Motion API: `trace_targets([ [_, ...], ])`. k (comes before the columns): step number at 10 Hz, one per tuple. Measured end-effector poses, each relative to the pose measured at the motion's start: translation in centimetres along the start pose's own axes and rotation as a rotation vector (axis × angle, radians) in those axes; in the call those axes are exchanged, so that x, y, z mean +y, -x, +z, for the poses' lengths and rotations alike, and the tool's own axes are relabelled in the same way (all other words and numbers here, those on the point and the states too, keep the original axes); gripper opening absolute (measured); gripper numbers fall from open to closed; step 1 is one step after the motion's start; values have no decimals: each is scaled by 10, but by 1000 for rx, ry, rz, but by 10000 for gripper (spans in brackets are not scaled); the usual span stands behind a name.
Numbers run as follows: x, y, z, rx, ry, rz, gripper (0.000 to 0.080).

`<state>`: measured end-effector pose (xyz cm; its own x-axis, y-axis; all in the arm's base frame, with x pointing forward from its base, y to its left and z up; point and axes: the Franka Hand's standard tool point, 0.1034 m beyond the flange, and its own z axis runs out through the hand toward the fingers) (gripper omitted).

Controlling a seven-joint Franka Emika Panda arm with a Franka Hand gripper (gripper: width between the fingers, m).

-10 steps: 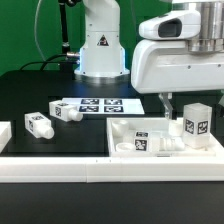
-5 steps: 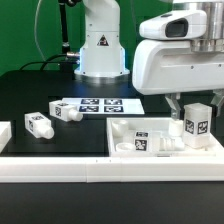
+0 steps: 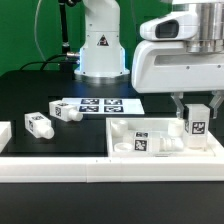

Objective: Assemble one leg

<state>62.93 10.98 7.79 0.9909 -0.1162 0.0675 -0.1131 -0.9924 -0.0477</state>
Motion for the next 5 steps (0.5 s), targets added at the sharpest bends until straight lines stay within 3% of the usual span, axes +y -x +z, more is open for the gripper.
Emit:
trace_targets([
  [1,-2,0,0,4,-9,149,285],
  [5,-6,2,1,29,10,658,285],
])
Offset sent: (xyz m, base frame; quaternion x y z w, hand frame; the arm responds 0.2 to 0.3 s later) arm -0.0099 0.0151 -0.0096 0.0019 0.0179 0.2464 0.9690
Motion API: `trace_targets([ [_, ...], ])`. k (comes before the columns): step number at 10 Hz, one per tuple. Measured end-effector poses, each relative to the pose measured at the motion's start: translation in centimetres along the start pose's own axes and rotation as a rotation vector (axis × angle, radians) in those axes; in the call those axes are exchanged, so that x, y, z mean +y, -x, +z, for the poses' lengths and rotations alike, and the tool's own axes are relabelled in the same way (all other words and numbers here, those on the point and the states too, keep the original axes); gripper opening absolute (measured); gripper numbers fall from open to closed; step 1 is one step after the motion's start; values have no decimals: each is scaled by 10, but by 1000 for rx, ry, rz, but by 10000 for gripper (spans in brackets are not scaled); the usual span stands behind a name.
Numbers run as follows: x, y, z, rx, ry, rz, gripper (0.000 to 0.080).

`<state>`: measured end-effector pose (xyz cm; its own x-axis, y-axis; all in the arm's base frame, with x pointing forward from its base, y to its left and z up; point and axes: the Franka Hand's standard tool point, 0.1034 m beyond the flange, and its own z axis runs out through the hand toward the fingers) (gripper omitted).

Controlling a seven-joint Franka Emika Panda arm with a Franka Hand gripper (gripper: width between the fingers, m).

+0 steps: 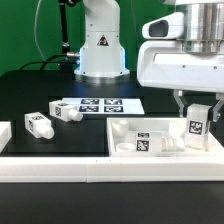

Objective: Assemble one leg

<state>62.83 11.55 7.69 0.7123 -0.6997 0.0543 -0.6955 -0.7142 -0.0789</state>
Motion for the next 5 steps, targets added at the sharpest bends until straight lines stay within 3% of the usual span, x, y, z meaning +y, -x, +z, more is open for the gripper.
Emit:
trace_targets([
  [5,2,-4,0,-32,-38,506,285],
])
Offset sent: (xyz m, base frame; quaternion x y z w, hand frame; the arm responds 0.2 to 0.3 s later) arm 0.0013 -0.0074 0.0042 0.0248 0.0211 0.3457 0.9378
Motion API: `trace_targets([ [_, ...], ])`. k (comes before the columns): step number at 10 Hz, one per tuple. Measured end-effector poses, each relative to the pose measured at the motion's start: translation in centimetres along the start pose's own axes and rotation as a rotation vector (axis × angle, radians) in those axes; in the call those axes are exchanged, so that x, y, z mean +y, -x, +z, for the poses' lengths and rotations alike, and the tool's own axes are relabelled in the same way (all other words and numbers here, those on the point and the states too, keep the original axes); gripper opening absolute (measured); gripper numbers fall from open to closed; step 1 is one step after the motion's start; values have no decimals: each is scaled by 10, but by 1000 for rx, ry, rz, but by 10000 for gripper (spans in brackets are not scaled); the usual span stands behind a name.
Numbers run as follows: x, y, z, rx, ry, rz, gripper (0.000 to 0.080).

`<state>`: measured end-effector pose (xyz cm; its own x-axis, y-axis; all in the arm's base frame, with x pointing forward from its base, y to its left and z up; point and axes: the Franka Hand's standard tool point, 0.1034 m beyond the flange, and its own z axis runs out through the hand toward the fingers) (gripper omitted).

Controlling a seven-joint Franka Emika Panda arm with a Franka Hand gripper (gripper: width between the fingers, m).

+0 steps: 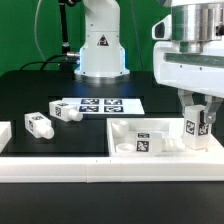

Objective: Assemble one leg

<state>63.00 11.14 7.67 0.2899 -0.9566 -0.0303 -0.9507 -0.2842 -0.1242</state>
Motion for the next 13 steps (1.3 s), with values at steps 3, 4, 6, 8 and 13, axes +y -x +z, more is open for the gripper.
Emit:
trace_targets([
  [3,0,0,0,-6,-2,81,286],
  [4,0,0,0,-5,-2,33,474],
  [6,-1,5,-1,-5,-3,-91,613],
  [8,-1,4,0,-5,-3,-242,646],
  [13,0,2,0,5,5,-765,649],
])
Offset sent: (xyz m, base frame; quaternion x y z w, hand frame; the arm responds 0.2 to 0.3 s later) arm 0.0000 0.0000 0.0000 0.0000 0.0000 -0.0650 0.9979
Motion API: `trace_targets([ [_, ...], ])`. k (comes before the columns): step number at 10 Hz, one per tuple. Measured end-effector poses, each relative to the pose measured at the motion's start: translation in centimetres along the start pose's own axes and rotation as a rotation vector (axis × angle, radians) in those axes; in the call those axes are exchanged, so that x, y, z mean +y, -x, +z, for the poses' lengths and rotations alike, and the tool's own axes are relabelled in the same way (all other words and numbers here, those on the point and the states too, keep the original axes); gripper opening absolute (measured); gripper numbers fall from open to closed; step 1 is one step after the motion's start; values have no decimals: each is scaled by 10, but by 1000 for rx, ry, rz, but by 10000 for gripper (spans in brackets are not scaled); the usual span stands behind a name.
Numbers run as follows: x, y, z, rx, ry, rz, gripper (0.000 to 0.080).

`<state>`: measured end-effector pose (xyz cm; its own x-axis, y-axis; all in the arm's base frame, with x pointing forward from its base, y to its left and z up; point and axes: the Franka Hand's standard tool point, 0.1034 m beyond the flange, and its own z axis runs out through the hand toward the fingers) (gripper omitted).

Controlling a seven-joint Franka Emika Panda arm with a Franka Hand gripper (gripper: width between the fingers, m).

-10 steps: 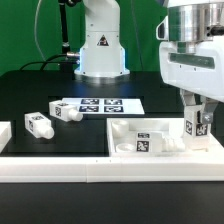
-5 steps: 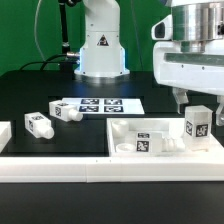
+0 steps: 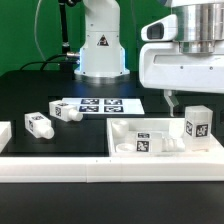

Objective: Assemble one leg

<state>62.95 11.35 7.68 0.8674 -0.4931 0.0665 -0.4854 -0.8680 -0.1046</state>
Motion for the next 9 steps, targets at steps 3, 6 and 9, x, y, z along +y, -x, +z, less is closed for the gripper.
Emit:
trace_targets([
  [3,3,-4,0,5,11,-361,649],
  [6,7,-7,0,6,20,-530,525],
  [9,7,-7,1,6,22,-525,285],
])
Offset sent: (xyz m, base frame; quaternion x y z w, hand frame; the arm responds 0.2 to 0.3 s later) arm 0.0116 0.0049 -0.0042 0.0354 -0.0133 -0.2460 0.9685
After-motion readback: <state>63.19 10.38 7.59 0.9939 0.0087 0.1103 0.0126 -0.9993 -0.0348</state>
